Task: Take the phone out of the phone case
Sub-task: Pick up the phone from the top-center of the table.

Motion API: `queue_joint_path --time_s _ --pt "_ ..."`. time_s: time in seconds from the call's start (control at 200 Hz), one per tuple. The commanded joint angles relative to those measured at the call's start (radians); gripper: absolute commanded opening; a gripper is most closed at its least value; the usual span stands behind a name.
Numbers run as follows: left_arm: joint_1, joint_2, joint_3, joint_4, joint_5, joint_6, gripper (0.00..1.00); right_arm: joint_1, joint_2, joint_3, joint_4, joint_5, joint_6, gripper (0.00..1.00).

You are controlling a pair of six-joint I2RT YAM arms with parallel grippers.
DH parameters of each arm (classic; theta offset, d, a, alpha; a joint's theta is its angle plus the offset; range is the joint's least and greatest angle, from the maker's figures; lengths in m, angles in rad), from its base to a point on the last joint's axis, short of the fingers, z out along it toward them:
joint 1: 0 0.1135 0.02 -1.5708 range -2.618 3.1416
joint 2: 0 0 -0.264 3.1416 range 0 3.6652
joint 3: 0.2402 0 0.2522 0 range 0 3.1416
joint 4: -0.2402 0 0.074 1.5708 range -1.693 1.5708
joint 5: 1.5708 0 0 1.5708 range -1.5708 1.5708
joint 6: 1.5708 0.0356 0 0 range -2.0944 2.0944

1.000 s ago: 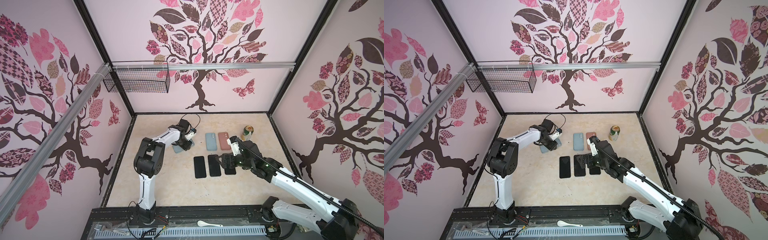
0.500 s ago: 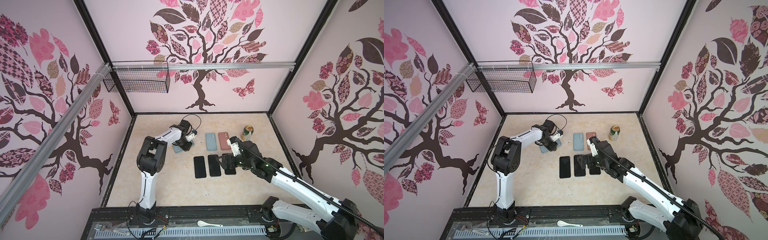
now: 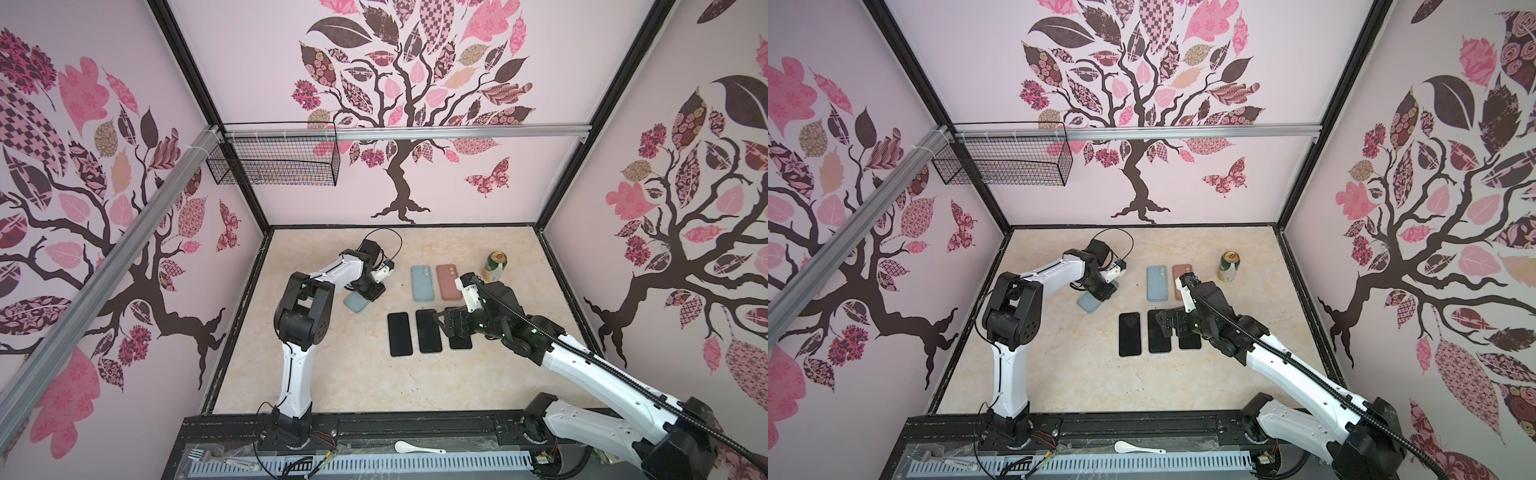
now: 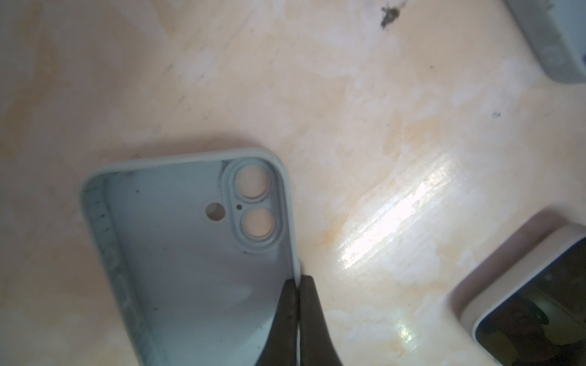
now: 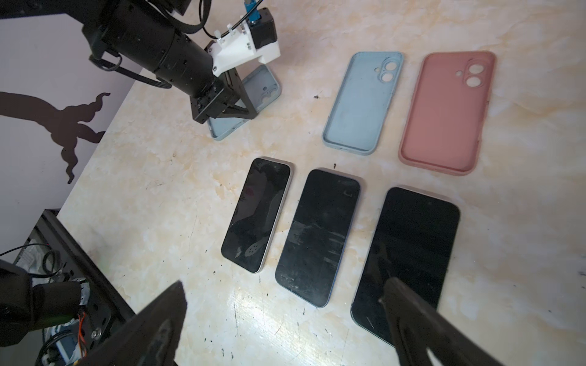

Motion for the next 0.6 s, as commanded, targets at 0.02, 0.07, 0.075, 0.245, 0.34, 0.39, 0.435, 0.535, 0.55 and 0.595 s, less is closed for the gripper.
queue_joint_path --time_s 0.02,0.07,0.075,0.245,0.34,0.39,0.435,0.535,0.55,0.595 --pt "-0.001 -0.011 -0.008 0.033 0.013 -0.034 0.00 -0.002 0.020 0.031 -0.039 0.129 0.055 0.99" --pt "-0.003 -0.022 -0.009 0.039 0.021 -0.062 0.00 -0.002 0.027 0.042 -0.044 0.170 0.078 0.99" --pt "-0.003 -0.023 -0.008 0.040 0.022 -0.066 0.00 -0.003 0.028 0.042 -0.044 0.175 0.082 0.99" --pt "-0.007 -0.059 0.007 0.082 0.038 -0.259 0.00 -0.002 -0.027 0.031 -0.014 0.331 0.173 0.99" --pt "-0.030 -0.058 0.034 0.075 0.009 -0.345 0.00 -0.002 -0.081 0.025 -0.001 0.318 0.146 0.99" --pt "-0.054 -0.057 0.045 0.086 -0.063 -0.404 0.00 -0.002 -0.100 0.022 0.006 0.329 0.140 0.99" --pt "-0.073 -0.057 0.058 0.085 -0.087 -0.428 0.00 -0.003 -0.108 0.023 0.004 0.341 0.140 0.99" --pt "-0.093 -0.056 0.079 0.120 -0.076 -0.535 0.00 -0.003 -0.109 0.037 -0.013 0.353 0.138 0.99" --pt "-0.093 -0.056 0.083 0.123 -0.067 -0.556 0.00 -0.004 -0.108 0.039 -0.016 0.354 0.140 0.99" --pt "-0.092 -0.056 0.092 0.138 -0.037 -0.605 0.00 -0.003 -0.105 0.049 -0.031 0.363 0.149 1.00"
